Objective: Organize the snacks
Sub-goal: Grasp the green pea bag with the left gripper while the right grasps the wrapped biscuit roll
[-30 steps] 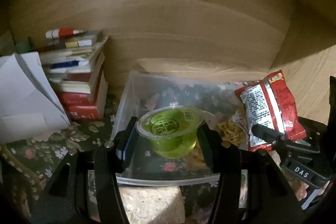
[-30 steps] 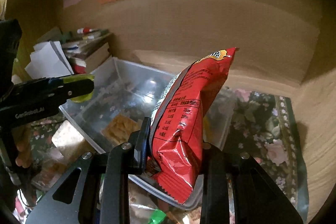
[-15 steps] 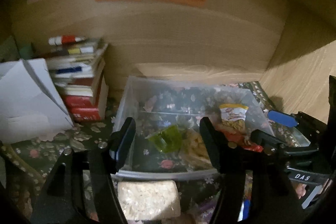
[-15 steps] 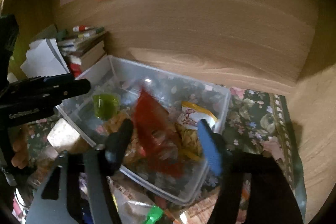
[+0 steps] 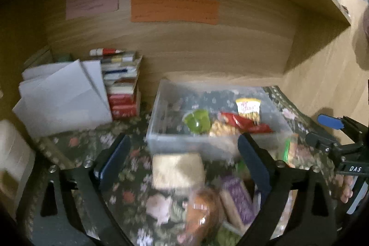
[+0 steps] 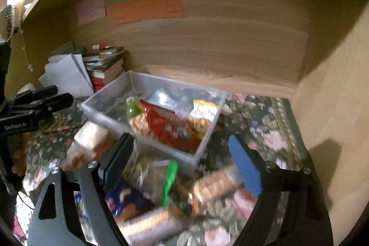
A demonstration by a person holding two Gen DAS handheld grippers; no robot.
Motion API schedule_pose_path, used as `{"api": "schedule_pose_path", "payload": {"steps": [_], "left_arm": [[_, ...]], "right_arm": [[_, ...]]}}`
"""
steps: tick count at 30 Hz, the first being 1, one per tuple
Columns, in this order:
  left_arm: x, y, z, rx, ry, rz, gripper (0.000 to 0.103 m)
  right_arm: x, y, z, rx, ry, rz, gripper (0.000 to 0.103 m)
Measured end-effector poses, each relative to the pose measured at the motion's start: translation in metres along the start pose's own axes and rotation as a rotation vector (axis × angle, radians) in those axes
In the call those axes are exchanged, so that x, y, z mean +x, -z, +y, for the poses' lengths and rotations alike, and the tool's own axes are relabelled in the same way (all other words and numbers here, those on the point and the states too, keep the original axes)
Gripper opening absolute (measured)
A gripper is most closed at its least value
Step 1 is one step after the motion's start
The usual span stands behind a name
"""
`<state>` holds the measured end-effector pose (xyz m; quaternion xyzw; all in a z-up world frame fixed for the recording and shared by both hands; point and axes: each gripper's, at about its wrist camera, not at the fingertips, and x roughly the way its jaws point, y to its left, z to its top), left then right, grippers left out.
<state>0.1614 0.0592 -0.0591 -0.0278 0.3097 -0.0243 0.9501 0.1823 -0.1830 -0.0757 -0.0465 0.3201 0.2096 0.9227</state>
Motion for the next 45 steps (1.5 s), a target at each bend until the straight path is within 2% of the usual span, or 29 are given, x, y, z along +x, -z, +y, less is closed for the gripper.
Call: {"api": "schedule_pose_path", "payload": {"steps": [8,13,18,22,30,31,33,36,42,44,45], "left_arm": [[-0.024,0.055,-0.007,-0.004,-0.008,0.056,0.097],[-0.028,0.087,-0.011,-0.033,0.020,0.112,0.097],[-0.031,0.111,-0.022,-0.009,0.039,0.142,0.097],[-0.022,0.120,-0.031,0.011,0.053,0.167,0.097],[-0.002,0.131,-0.042,0.026,0.060,0.187,0.096],[-0.003,0.132,-0.044,0.035,0.057,0.171,0.095],[-0.004,0.132,-0.048,0.046,0.072,0.164,0.080],[-0.006,0.132,-0.053,0.059,0.093,0.162,0.069],[-0.007,0.132,-0.052,0.056,0.116,0.165,0.055],[-0.008,0.132,-0.051,0.054,0.119,0.165,0.053],[-0.008,0.132,-0.051,0.052,0.122,0.165,0.050]], "right_arm": [[-0.005,0.050,0.009,0.058,-0.032,0.083,0.084],[0.001,0.067,0.026,0.067,-0.063,0.117,0.084],[0.015,0.084,0.041,0.047,-0.054,0.163,0.084],[0.007,0.090,0.034,0.071,-0.057,0.152,0.084],[-0.011,0.096,0.021,0.033,0.005,0.160,0.083],[-0.012,0.096,0.019,0.035,0.004,0.163,0.083],[-0.015,0.097,0.013,0.042,-0.001,0.169,0.080],[-0.016,0.097,0.008,0.051,0.004,0.173,0.073],[-0.001,0.098,0.007,0.104,-0.039,0.188,0.063],[0.004,0.096,0.011,0.108,-0.035,0.181,0.051],[0.006,0.095,0.012,0.109,-0.038,0.181,0.049]]}}
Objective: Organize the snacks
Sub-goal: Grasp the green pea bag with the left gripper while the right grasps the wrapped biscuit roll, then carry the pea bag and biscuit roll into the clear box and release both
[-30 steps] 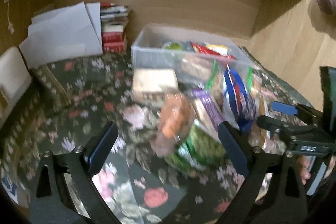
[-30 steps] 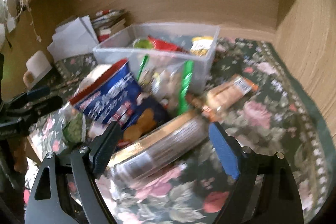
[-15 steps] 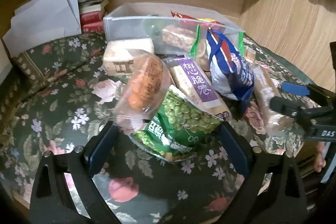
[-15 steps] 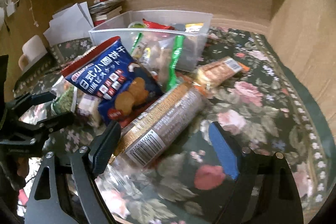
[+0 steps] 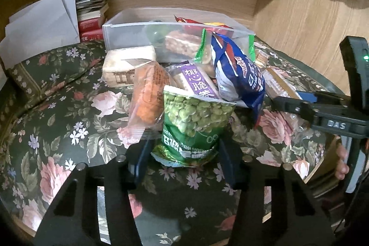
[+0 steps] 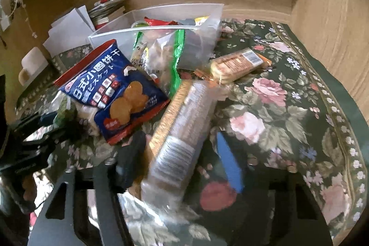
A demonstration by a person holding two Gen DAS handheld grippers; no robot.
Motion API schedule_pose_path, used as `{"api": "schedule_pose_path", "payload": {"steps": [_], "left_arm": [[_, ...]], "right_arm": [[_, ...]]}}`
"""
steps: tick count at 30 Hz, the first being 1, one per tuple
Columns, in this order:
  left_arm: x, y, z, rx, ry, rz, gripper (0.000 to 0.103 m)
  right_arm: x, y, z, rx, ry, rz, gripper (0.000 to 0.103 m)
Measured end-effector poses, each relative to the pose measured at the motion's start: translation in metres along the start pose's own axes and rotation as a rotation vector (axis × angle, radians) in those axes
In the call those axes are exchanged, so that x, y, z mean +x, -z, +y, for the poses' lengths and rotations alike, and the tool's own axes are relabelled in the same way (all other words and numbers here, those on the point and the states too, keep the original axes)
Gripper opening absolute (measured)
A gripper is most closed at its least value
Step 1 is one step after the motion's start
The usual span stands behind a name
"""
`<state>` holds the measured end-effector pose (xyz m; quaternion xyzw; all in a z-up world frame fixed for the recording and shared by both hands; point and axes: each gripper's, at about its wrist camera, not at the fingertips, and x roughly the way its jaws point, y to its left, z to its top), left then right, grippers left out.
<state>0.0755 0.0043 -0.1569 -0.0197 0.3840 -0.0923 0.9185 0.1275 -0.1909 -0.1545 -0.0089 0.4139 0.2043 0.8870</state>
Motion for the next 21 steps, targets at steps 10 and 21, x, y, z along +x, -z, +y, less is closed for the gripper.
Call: {"api": "schedule_pose_path", "payload": {"steps": [10,21], "left_arm": [[-0.018,-0.009,0.004,-0.028,0.008,-0.043,0.044],[-0.050,-0.037,0.006,-0.025,0.000,-0.144,0.044]], "right_arm": [[-0.017,-0.002,-0.011,0.019,0.059,-0.062,0.034],[-0.047,-0.015,-0.021,0.020,0.089,-0.157,0.034]]}}
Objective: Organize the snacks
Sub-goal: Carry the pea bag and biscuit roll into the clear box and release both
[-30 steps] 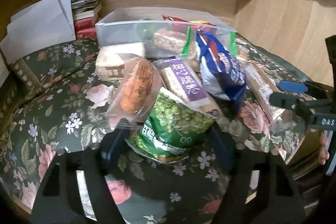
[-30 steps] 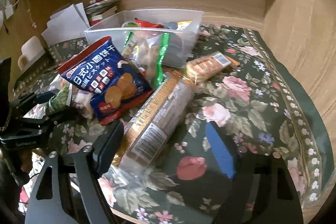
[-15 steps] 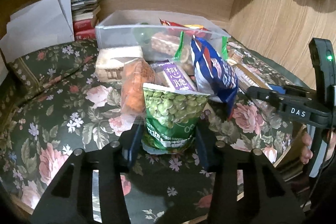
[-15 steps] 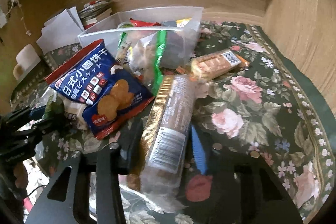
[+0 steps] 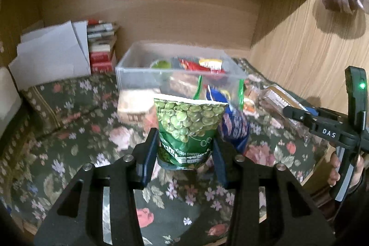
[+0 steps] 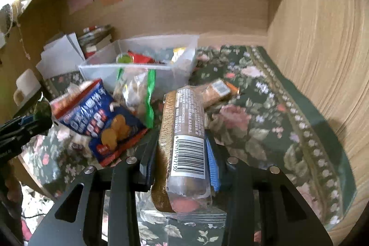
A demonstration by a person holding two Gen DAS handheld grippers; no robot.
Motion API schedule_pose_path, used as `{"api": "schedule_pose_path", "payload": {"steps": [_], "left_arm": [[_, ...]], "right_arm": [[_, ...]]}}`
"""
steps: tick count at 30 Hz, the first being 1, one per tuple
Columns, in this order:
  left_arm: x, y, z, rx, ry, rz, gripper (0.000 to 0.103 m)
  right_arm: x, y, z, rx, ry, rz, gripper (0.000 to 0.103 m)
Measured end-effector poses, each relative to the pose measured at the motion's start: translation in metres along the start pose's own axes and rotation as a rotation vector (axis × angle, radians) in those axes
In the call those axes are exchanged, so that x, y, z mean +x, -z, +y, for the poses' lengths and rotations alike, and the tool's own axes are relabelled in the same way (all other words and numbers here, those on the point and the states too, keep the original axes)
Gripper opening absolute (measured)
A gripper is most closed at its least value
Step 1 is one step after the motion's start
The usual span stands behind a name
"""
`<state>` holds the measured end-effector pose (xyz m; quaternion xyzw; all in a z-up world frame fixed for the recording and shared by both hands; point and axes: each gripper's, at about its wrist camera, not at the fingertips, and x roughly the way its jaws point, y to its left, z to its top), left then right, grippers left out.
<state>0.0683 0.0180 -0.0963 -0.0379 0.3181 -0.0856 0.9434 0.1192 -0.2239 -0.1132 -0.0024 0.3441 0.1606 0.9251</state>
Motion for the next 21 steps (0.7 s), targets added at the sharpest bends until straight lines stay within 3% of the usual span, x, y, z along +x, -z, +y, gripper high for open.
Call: {"api": "schedule_pose_path", "payload": {"steps": [12,21], "left_arm": [[-0.003,-0.047,0.006,0.017,-0.033,-0.095,0.042],[0.021,-0.087,0.018,0.005,-0.055,-0.116,0.042]], "right_arm": [[-0.011,-0.046,0.018,-0.046,-0.038,-0.136,0.034],[0.006,-0.079,0.029,-0.077,-0.065,-0.171,0.034]]}}
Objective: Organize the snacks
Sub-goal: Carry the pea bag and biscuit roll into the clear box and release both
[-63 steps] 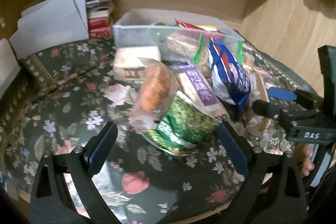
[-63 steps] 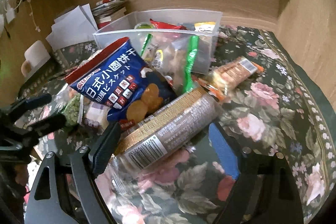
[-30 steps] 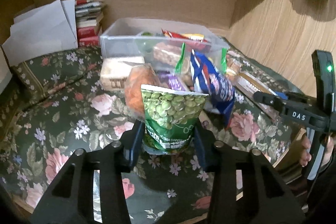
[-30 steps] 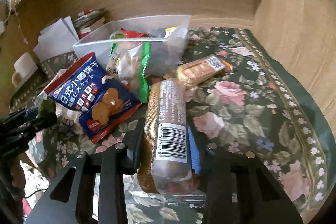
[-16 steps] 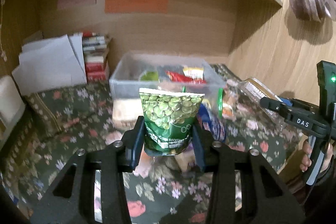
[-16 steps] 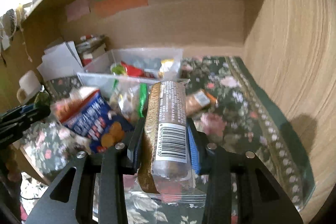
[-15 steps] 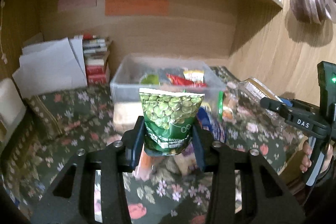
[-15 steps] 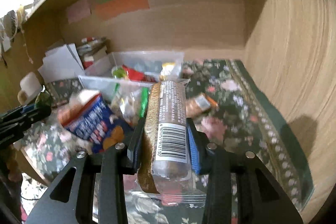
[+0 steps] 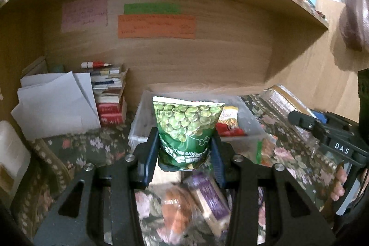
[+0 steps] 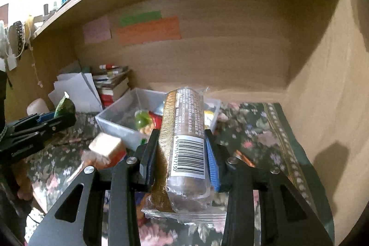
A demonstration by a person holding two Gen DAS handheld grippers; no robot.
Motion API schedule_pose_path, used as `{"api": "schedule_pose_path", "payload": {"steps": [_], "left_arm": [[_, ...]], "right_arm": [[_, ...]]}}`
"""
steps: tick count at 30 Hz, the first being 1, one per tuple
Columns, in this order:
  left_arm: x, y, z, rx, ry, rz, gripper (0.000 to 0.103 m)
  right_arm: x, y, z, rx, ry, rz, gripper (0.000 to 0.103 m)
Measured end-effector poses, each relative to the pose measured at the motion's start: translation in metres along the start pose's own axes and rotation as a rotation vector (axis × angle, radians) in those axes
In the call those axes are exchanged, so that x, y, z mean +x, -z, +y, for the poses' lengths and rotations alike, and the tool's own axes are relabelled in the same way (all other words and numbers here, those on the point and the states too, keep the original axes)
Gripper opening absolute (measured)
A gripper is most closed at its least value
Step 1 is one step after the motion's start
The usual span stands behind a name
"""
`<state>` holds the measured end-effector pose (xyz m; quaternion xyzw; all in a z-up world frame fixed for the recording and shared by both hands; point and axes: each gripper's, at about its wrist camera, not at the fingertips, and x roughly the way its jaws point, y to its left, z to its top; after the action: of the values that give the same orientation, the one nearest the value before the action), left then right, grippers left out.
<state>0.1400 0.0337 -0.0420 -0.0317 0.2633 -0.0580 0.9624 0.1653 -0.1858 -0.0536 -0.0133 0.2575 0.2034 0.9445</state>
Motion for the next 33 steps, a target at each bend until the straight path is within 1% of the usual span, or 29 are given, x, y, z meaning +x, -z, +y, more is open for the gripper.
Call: {"api": "schedule_pose_path", "payload": {"steps": [7,14,20,25,28,31,33], "left_arm": [[0.034,-0.020,0.009,0.002,-0.025,0.022,0.042],[0.071,-0.031,0.020,0.000,-0.038,0.072,0.042],[0.102,-0.029,0.027,0.007,-0.043,0.122,0.042],[0.120,-0.024,0.027,0.018,-0.041,0.165,0.042],[0.130,-0.022,0.027,0.022,-0.036,0.193,0.042],[0.137,-0.022,0.026,0.022,-0.042,0.203,0.042],[0.138,-0.022,0.026,0.018,-0.037,0.205,0.045]], "right_arm": [[0.030,-0.021,-0.002,-0.008,-0.008,0.012,0.034],[0.068,-0.033,-0.010,-0.008,-0.015,0.063,0.034],[0.103,-0.033,-0.012,-0.008,-0.017,0.130,0.034],[0.128,-0.026,-0.013,-0.015,-0.017,0.181,0.034],[0.135,-0.021,-0.013,-0.023,-0.019,0.195,0.034],[0.138,-0.019,-0.011,-0.034,-0.011,0.205,0.035],[0.136,-0.020,-0.011,-0.039,-0.012,0.195,0.035]]}}
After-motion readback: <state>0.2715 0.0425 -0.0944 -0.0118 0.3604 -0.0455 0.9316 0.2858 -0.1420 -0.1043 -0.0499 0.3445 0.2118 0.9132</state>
